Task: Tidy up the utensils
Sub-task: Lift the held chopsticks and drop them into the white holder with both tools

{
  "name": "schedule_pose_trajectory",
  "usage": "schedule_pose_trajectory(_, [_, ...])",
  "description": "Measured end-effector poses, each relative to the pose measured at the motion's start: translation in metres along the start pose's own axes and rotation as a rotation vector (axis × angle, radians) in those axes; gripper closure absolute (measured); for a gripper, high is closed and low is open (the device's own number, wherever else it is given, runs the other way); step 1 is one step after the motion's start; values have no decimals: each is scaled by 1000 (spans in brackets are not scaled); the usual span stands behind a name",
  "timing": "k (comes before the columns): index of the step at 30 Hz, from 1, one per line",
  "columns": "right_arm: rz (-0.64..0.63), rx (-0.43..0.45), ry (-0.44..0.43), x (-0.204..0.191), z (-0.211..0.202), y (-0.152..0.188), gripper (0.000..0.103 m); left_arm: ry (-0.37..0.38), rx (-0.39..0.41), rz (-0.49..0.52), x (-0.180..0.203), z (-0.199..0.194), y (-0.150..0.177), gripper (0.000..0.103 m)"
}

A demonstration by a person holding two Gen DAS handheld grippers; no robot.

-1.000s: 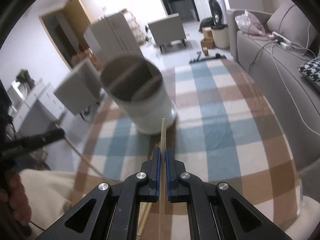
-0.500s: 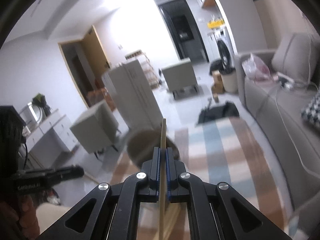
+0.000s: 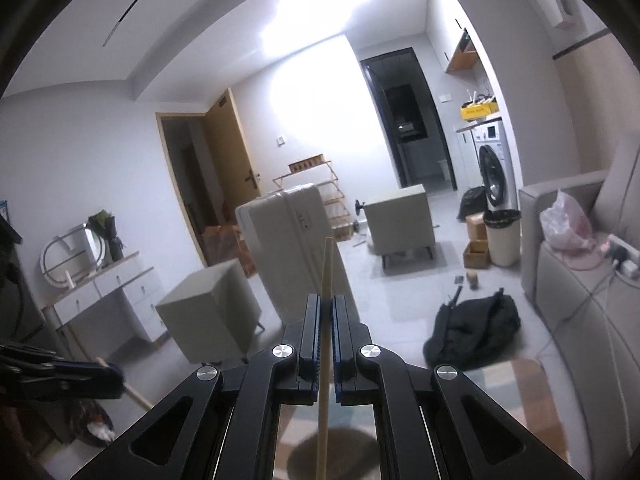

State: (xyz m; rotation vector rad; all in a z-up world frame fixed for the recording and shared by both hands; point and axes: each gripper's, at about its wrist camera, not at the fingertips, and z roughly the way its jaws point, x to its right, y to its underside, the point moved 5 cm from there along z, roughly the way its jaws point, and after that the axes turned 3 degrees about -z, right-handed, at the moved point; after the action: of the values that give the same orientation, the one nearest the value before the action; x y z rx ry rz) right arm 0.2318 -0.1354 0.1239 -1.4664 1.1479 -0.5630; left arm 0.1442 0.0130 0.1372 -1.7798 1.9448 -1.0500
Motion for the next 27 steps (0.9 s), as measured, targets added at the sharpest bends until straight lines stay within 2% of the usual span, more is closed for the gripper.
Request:
schedule_pose_trajectory(3, [30, -7, 1, 4, 26, 7, 99, -16, 0, 24, -8, 11, -5, 103])
schedule_pose_trajectory(8, [130, -26, 33, 18, 59, 33, 99, -6, -51, 27, -23, 42, 0, 103])
schedule_pose_trajectory(15, [176, -52, 57, 27, 76, 61, 99, -15, -123, 20, -31, 67, 12, 103])
schedule_pose_trajectory(20, [139, -93, 46, 24, 75, 77, 99, -9, -158, 11, -29, 72, 20, 103])
schedule_pose_trajectory(27, [41, -170, -56, 11, 58, 89, 98, 7, -167, 4, -29, 72, 18, 103])
